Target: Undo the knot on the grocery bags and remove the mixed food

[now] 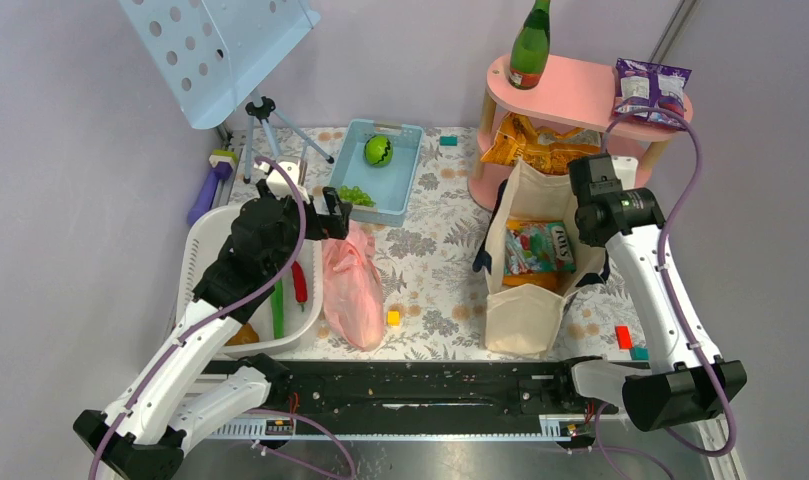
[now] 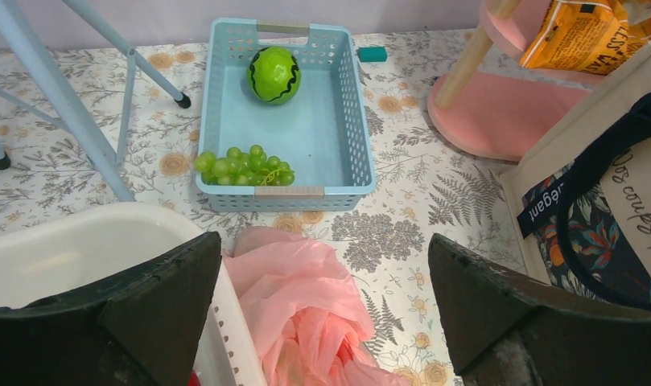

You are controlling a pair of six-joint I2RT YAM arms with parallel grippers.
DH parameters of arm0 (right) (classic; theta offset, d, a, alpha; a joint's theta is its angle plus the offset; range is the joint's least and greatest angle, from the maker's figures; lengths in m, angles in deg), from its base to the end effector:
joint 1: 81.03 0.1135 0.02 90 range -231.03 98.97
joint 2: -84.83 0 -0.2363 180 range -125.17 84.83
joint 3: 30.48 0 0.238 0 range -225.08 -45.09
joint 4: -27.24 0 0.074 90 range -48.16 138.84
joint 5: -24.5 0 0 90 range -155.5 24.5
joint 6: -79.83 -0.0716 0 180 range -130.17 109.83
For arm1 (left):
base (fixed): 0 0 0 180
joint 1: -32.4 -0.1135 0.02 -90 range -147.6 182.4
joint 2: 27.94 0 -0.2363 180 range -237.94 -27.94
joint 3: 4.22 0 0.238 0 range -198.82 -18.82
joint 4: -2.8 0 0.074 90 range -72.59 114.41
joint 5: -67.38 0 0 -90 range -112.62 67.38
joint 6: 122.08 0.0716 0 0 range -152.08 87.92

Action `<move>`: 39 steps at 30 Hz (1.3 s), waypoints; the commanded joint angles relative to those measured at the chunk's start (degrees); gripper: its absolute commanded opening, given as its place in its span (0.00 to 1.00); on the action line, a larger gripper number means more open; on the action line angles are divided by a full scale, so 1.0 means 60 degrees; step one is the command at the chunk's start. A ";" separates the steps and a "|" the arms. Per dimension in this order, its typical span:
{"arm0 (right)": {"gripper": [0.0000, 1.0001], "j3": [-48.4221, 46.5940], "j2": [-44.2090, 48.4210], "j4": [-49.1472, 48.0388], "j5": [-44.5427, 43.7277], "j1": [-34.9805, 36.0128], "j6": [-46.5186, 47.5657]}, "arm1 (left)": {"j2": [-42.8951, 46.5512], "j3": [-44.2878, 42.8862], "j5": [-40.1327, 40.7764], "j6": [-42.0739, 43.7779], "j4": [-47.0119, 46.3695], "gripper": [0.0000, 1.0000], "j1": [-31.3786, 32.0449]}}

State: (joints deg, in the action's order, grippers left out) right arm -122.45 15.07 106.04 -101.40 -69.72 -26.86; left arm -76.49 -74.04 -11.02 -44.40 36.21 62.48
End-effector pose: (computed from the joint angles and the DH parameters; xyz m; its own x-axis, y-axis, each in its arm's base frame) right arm 0.2350 0.0042 0.3150 -0.7388 0.0895 -0.6680 0.3862 0.8685 -0.3107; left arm 0.2030 -0.1010 0.3466 -0.2463 -0.0989 -0.9641 0.2746 0.9469 -0.1673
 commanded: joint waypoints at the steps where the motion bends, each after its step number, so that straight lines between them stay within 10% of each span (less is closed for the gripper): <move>1: 0.00 -0.0610 0.0426 0.0049 -0.1300 -0.0781 0.0553 | 0.0007 -0.0170 -0.0476 -0.0204 -0.0414 0.99 -0.0024; 11: 0.04 -0.1329 0.0406 -0.0315 -0.1018 -0.2240 0.0817 | -0.0778 -0.0160 -0.1339 -0.0942 0.0225 0.99 -0.0020; 18: 0.90 -0.1256 0.0990 -0.0171 -0.0020 -0.2251 0.0545 | -0.2069 -0.0485 -0.0429 -0.1392 0.1795 0.99 0.0235; 28: 1.00 -0.1196 0.1700 -0.0002 0.2397 -0.2237 0.0401 | -0.2845 -0.0241 0.0665 -0.2037 0.2447 0.99 0.1120; 39: 1.00 -0.0418 0.2904 -0.1436 0.6168 -0.2237 0.0053 | -0.3580 -0.0455 0.0009 -0.1415 0.1951 0.24 0.1298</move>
State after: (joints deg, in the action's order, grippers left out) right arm -126.49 30.74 102.52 -76.38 -82.96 -25.40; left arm -96.80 -74.48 -8.77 -55.81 50.88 69.85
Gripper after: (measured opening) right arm 0.993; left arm 0.366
